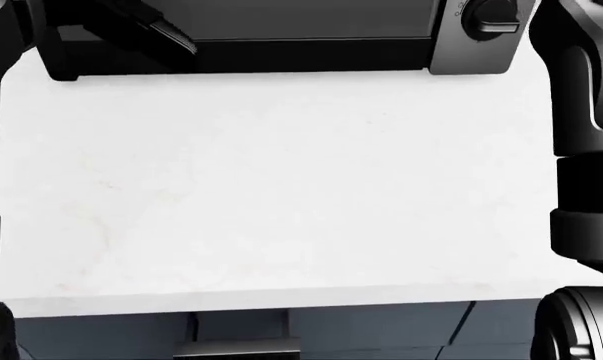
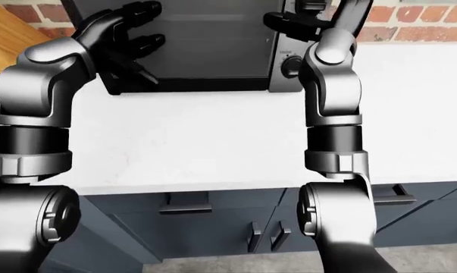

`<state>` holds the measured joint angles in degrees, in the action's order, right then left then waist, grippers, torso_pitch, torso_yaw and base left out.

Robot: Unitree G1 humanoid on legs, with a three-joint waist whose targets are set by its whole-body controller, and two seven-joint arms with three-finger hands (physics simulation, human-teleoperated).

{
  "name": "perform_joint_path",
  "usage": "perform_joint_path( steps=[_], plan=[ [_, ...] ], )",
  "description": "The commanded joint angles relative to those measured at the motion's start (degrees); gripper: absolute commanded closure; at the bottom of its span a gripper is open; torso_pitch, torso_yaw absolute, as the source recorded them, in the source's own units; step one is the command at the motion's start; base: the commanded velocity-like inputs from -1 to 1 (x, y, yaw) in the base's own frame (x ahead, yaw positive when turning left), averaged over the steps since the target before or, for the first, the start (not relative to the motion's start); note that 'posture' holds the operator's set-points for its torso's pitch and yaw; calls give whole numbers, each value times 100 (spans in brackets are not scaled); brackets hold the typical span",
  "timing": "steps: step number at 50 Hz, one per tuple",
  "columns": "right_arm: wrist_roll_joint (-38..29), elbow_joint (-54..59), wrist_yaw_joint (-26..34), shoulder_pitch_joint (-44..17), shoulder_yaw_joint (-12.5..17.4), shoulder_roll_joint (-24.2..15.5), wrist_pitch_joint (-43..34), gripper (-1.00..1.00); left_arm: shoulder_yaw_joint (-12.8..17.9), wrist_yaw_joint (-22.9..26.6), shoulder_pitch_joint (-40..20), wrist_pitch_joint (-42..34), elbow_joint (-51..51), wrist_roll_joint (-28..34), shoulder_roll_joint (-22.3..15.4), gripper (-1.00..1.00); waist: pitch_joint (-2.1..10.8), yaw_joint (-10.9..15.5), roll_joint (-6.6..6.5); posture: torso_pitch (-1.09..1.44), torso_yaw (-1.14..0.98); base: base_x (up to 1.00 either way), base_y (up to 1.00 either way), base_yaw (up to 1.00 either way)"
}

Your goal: Close the toaster oven door.

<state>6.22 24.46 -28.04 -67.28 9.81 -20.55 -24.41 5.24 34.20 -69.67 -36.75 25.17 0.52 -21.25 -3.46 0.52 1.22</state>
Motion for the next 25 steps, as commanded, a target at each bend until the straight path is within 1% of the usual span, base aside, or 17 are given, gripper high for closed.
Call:
perform_joint_path(
  steps=[1,7,16,19,25],
  plan=[
    [-44,-171,-12,-238,30,-91,173,-100,161,-240,-330,382,-98,123,-132,-100,202,13,10,0,0,0,0,0],
    [-35,-191,-34,-227,33,-99,180,-100,142,-241,-443,567,186,182,-134,-100,203,9,15,0,0,0,0,0],
    [-50,-160,-41,-216,37,-117,155,-100,126,-248,-794,1038,1007,326,-150,-100,205,11,28,0,0,0,0,0],
    [-67,-137,-64,-225,34,-126,150,-100,120,-258,-815,1138,1140,365,-139,-100,205,17,30,0,0,0,0,0],
    [-57,-82,-114,-208,42,-118,-11,-100,124,-316,-1055,1418,1671,437,-149,-100,204,18,40,0,0,0,0,0]
  ],
)
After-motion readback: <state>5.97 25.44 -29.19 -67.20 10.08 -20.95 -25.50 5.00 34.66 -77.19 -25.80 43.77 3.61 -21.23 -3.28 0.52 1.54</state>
